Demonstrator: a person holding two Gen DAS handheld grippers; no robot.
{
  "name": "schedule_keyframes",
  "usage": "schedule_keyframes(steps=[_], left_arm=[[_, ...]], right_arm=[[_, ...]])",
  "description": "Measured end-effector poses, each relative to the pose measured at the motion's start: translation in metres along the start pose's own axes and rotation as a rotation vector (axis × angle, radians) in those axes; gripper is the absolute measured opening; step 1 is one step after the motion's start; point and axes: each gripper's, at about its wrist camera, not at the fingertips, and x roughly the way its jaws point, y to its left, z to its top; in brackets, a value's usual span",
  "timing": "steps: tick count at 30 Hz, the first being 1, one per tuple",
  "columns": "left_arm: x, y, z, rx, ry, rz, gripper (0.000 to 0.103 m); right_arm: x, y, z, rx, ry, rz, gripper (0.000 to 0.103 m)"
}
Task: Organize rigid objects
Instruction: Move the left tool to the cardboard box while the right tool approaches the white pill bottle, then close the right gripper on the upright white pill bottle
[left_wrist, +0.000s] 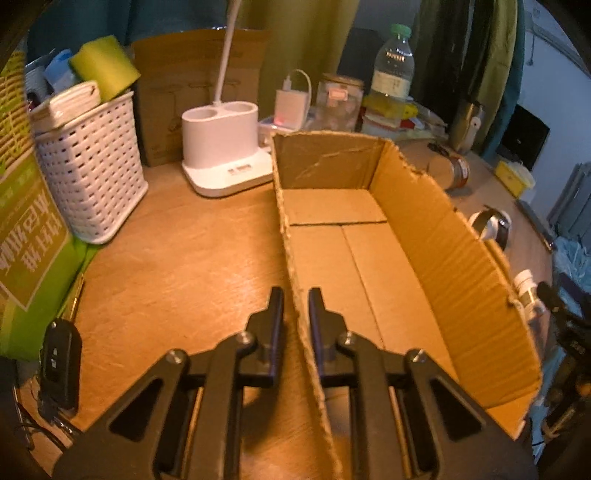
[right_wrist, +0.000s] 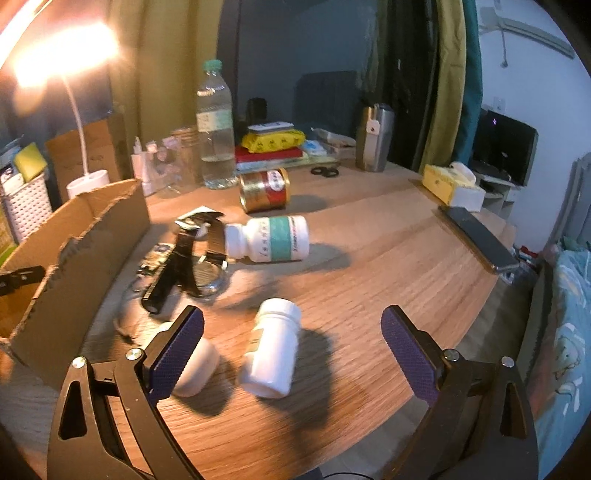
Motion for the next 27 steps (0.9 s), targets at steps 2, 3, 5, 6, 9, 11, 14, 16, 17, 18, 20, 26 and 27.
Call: schedule_keyframes(steps=[2, 3, 5, 6, 9, 11, 14, 16, 17, 18, 20, 26, 27], left_arm=[[-0.003, -0.002, -0.001, 0.0, -0.007, -0.008, 0.014], [-0.005, -0.002, -0.001, -0.002, -0.01, -0.016, 0.014], [-0.004, -0.003, 0.0, -0.005, -0.013, -0.02, 0.014], [-0.004, -0.002, 0.0, -0.009, -0.012, -0.023, 0.014], [-0.002, -0.002, -0.003, -0.019, -0.001, -0.032, 0.014], [0.002, -0.002, -0.005, -0.024, 0.013, -0.042, 0.014], [0.004, -0.003, -0.006, -0.03, 0.02, -0.061, 0.014], [0.003, -0.004, -0.006, -0.03, 0.016, -0.067, 0.014], [0.004, -0.005, -0.006, -0.031, 0.016, -0.067, 0.014], [0.004, -0.005, -0.006, -0.031, 0.016, -0.067, 0.014], [0.004, -0.006, -0.005, -0.031, 0.02, -0.066, 0.014], [0.007, -0.007, -0.003, -0.026, 0.033, -0.058, 0.014], [0.008, -0.007, -0.003, -0.025, 0.034, -0.059, 0.014]], right_arm=[[0.007, -0.003, 0.0, 0.006, 0.017, -0.006, 0.09], [0.011, -0.004, 0.0, 0.01, 0.026, -0.009, 0.087], [0.016, -0.006, 0.0, 0.017, 0.04, -0.01, 0.085], [0.019, -0.007, 0.0, 0.025, 0.047, -0.01, 0.083], [0.025, -0.006, 0.0, 0.03, 0.061, -0.009, 0.078], [0.028, -0.004, -0.001, 0.024, 0.069, -0.018, 0.073], [0.032, -0.003, -0.002, 0.02, 0.082, -0.021, 0.066], [0.034, -0.002, -0.004, 0.017, 0.09, -0.017, 0.06], [0.036, -0.001, -0.004, 0.016, 0.096, -0.016, 0.058], [0.039, 0.001, -0.005, 0.013, 0.103, -0.015, 0.051], [0.04, 0.003, -0.005, 0.008, 0.103, -0.014, 0.042], [0.04, 0.011, -0.003, -0.017, 0.107, -0.024, 0.034], [0.04, 0.013, -0.003, -0.02, 0.11, -0.024, 0.034]])
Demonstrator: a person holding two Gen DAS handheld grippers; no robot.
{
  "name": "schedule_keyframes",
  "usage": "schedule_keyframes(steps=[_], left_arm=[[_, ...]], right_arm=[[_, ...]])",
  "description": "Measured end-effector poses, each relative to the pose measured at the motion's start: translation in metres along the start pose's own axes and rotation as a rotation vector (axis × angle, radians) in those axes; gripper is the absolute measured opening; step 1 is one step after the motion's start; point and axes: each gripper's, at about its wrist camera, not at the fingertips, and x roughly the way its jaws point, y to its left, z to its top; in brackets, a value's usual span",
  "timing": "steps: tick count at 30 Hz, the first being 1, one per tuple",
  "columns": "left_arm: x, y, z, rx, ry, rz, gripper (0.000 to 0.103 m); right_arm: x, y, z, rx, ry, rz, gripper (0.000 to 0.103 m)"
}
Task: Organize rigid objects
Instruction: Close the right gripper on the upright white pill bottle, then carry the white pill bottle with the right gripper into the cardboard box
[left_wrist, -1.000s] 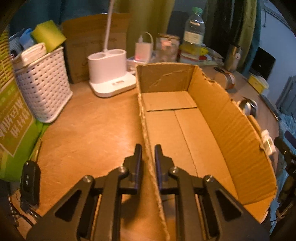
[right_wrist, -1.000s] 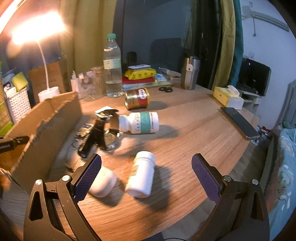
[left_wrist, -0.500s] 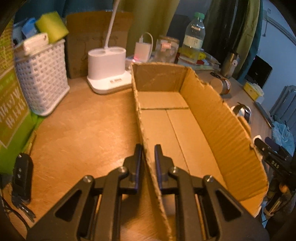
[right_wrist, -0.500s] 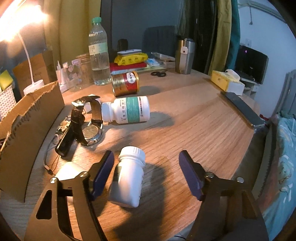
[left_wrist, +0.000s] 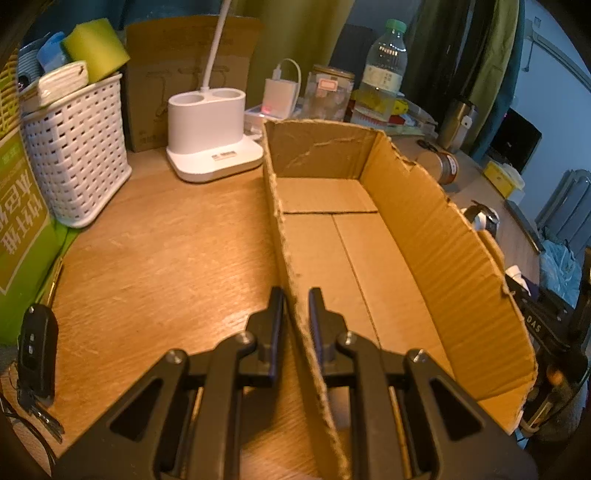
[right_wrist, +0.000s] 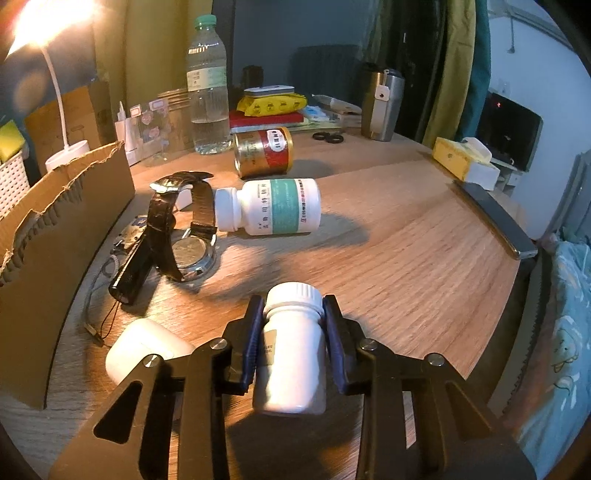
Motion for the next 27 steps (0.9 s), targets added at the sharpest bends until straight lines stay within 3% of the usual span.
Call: schedule_keyframes(steps=[14, 27], left_arm=[[-0.002, -0.006, -0.002, 0.023, -0.012, 0.012, 0.014], [-0.002, -0.005, -0.002, 0.024, -0.013, 0.013, 0.014]], right_arm=[[-0.047, 0.02, 0.03, -0.046, -0.126, 0.033, 0.033], [-0.097, 0.076, 0.056, -0.143, -0.245, 0.179, 0.033]])
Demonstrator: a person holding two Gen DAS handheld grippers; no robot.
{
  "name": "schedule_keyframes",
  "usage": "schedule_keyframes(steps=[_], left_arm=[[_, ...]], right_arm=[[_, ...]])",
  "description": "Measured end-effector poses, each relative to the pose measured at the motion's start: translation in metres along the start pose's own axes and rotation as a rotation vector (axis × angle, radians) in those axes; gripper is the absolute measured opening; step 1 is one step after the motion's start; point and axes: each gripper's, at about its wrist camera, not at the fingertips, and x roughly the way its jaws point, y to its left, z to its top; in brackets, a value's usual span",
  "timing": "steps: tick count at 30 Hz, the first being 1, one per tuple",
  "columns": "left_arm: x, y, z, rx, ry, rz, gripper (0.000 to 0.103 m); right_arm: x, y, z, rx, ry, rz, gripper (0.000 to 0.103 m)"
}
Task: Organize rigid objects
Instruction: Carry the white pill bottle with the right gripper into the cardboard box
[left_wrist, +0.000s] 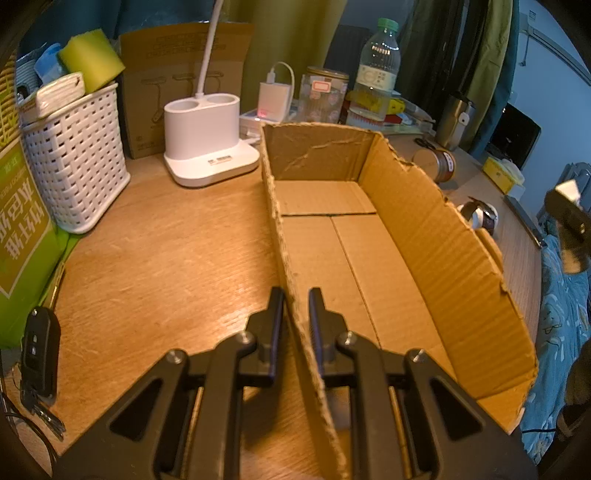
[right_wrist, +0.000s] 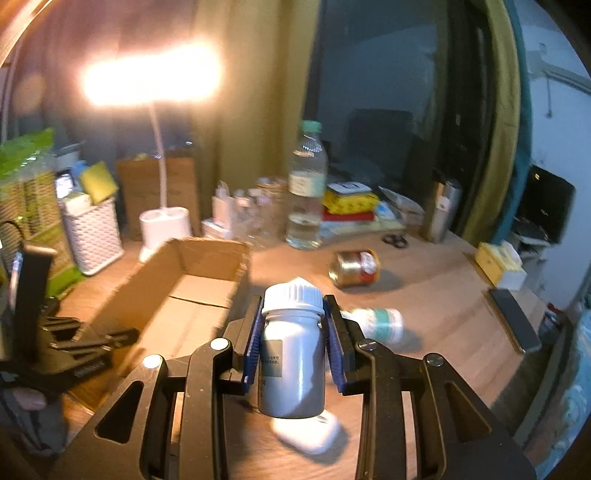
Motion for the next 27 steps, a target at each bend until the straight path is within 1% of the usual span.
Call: schedule_keyframes(steps=[7, 11, 18, 27], left_arm=[[0.0, 0.0, 0.0, 0.0, 0.0, 0.0, 0.014], [0.0, 0.0, 0.0, 0.001, -0.001, 0.0, 0.014], [0.0, 0.0, 0.0, 0.0, -0.002, 0.004, 0.014], [-0.001, 0.0, 0.0, 0.0, -0.004, 0.011, 0.014]], right_arm=[[-0.002, 0.033, 0.008, -0.047, -0.021, 0.091, 0.033], [-0.002, 0.048, 0.007, -0.07, -0.02, 0.127, 0.033], [0.008, 0.066, -0.002, -0.093, 0.014, 0.168, 0.033], [0.021, 0.076, -0.011, -0.091, 0.059, 0.221, 0.033]])
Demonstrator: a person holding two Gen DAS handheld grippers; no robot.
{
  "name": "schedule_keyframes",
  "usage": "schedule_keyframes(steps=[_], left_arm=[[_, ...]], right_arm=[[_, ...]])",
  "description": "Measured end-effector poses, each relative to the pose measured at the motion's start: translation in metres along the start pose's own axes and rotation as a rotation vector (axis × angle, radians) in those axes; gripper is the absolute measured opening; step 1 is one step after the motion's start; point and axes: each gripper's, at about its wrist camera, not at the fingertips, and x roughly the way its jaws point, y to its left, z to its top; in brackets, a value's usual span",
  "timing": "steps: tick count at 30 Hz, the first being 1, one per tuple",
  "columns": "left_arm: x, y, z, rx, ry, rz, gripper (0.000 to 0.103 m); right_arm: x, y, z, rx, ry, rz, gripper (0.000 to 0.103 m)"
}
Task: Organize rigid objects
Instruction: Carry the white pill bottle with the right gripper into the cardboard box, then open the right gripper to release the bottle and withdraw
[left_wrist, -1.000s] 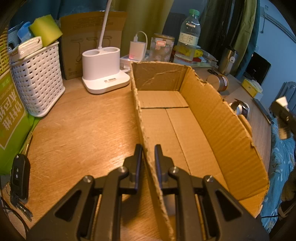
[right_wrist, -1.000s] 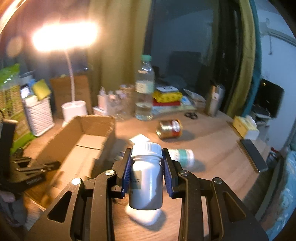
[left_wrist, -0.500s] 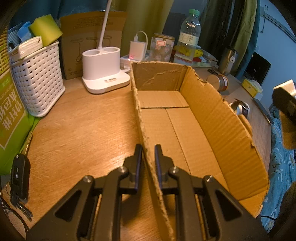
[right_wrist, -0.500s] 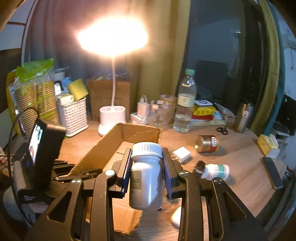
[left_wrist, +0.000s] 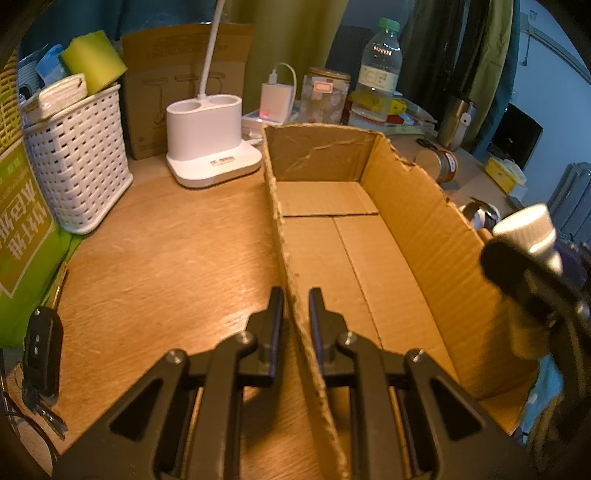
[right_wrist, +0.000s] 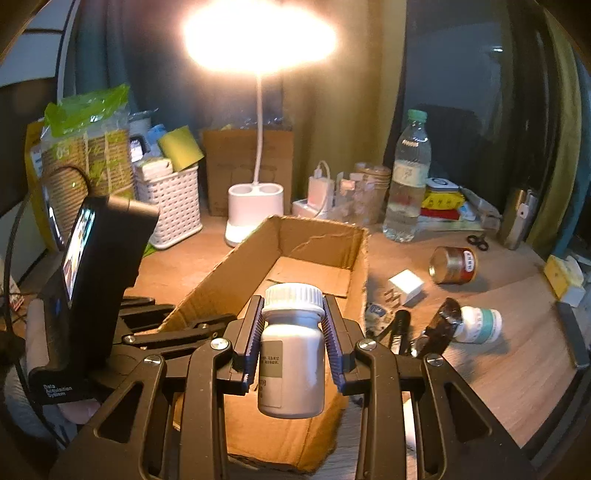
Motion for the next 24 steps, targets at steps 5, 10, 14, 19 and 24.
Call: schedule_keyframes(steps=[5, 10, 14, 19, 24], left_arm=[[0.001, 0.002, 0.0, -0.008, 0.005, -0.003, 0.014], [0.003, 0.002, 0.001, -0.011, 0.009, -0.002, 0.015], [0.003, 0.001, 0.001, -0.011, 0.009, -0.002, 0.015], [0.003, 0.001, 0.001, -0.012, 0.009, -0.002, 0.015], [0.003, 0.002, 0.001, -0.012, 0.009, -0.002, 0.015]], right_arm=[[0.006, 0.0, -0.002, 0.018, 0.028, 0.021, 0.033], [0.002, -0.002, -0.001, 0.025, 0.019, 0.019, 0.034], [0.001, -0.005, -0.002, 0.035, 0.016, 0.013, 0.034], [-0.003, -0.009, -0.002, 0.039, 0.008, 0.001, 0.036], [-0.013, -0.019, 0.001, 0.051, -0.015, -0.027, 0.041]])
